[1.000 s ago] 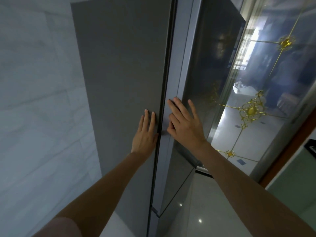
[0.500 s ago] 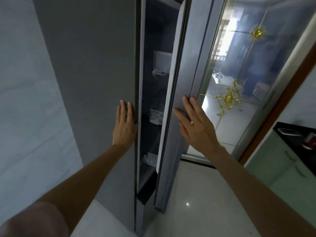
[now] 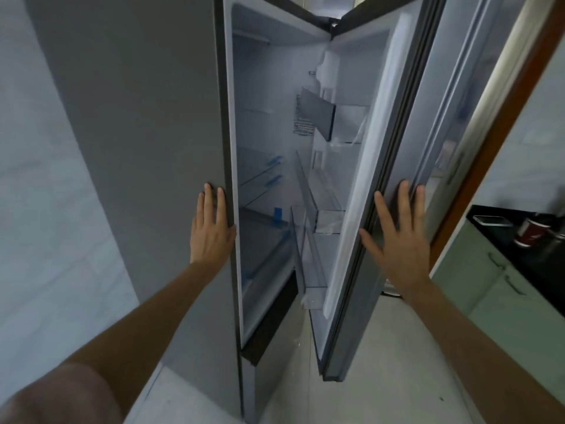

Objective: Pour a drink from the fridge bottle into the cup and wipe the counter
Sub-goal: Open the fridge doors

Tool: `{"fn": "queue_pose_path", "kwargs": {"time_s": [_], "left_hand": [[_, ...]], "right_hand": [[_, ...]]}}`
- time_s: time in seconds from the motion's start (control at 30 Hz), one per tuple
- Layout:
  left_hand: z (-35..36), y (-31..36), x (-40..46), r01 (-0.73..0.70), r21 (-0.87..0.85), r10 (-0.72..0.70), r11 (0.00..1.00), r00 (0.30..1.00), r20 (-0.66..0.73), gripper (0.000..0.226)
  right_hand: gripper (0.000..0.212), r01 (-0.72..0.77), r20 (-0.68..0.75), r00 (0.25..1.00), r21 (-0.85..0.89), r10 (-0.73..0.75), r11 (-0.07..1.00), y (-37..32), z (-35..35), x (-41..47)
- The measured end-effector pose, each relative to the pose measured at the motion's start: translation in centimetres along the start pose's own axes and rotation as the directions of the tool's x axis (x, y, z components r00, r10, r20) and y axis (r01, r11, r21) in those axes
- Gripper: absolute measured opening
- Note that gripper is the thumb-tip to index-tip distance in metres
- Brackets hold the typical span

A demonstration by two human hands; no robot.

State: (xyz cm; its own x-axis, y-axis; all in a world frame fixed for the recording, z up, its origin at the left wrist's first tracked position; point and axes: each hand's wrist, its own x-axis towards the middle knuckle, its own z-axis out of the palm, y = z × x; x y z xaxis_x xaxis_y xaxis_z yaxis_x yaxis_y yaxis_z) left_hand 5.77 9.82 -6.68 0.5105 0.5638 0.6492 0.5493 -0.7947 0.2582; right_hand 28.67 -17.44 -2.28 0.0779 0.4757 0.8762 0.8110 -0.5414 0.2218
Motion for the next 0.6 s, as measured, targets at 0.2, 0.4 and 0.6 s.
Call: {"fn": "queue_pose_path", "kwargs": {"time_s": [0.2, 0.4, 0.6], "left_hand": [[0.5, 3.3, -0.8, -0.034, 0.085, 0.035, 0.996, 0.999, -0.015, 0.08], [2.9, 9.6, -1.0, -0.054, 0.059, 0.054, 0.997, 0.999, 0.004, 0.077], [7.4, 19.2, -3.7, -0.25, -0.087, 0.259, 0.964, 0.959, 0.116, 0.083]], "right_hand": [[0.067, -0.043, 0.045, 0.998, -0.03, 0.045, 0.999, 4.4, -0.3, -1.3], [0.07, -0.108, 0.131, 0.985, -0.021, 0.11, 0.994, 7.8, -0.3, -2.4], [0.07, -0.141, 0.194, 0.972, 0.031, 0.132, 0.99, 11.4, -0.3, -2.9]]}}
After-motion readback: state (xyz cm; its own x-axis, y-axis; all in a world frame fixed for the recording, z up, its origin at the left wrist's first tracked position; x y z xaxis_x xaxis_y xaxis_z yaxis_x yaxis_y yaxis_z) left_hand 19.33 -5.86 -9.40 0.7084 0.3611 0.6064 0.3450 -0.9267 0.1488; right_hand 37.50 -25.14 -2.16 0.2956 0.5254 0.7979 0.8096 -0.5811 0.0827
